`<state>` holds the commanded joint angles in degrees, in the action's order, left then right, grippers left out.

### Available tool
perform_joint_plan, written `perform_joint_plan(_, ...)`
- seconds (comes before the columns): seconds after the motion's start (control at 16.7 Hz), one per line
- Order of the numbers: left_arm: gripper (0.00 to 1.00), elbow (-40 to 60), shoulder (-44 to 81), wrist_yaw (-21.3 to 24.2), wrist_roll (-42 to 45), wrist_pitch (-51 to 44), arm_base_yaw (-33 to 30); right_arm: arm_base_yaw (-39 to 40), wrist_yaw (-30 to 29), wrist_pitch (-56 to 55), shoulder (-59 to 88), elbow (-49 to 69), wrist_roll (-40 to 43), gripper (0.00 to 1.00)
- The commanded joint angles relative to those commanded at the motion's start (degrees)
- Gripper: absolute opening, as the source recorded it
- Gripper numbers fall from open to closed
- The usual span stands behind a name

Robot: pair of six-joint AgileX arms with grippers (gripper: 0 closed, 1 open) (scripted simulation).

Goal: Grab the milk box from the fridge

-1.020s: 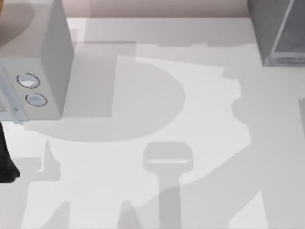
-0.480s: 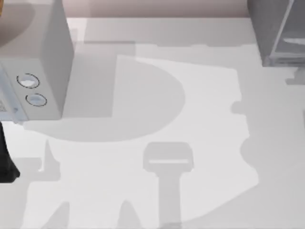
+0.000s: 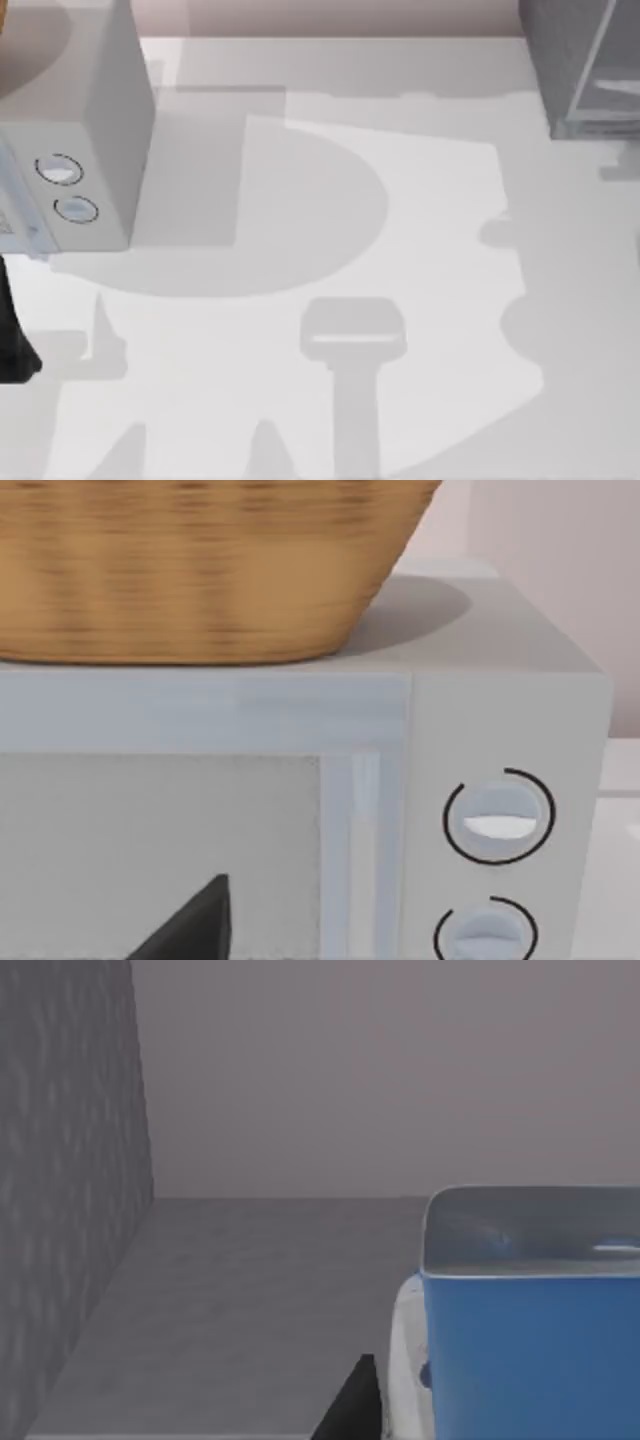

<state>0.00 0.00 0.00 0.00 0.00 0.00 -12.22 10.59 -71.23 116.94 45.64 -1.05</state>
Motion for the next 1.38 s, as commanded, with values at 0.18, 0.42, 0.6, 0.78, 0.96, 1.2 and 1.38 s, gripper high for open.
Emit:
perform_joint_plan(0.18, 1.00, 0.00, 0.00, 0.00, 0.00, 0.00, 0.00, 1.01, -0.14, 3.03, -5.39, -1.69, 0.17, 0.00)
perform_joint_plan(0.42, 1.00, 0.00, 0.00, 0.00, 0.00, 0.00, 0.00, 3.16, -1.06, 11.77, -20.88, -7.19, 0.44, 0.00)
perform_joint_plan(0.6, 1.00, 0.00, 0.00, 0.00, 0.00, 0.00, 0.00, 4.98, -2.28, 21.77, -38.49, -13.67, 0.52, 0.00)
perform_joint_plan(0.78, 1.00, 0.00, 0.00, 0.00, 0.00, 0.00, 0.00, 6.82, -3.96, 33.78, -59.93, -21.70, 0.52, 0.00)
perform_joint_plan(0.96, 1.00, 0.00, 0.00, 0.00, 0.00, 0.00, 0.00, 8.48, -5.93, 46.35, -81.05, -29.90, 0.53, 0.00)
perform_joint_plan(1.2, 1.00, 0.00, 0.00, 0.00, 0.00, 0.00, 0.00, 10.45, -8.48, 60.43, -102.31, -39.16, 0.69, 0.00)
perform_joint_plan(1.38, 1.00, 0.00, 0.00, 0.00, 0.00, 0.00, 0.00, 11.57, -9.86, 67.60, -112.19, -43.52, 0.89, 0.00)
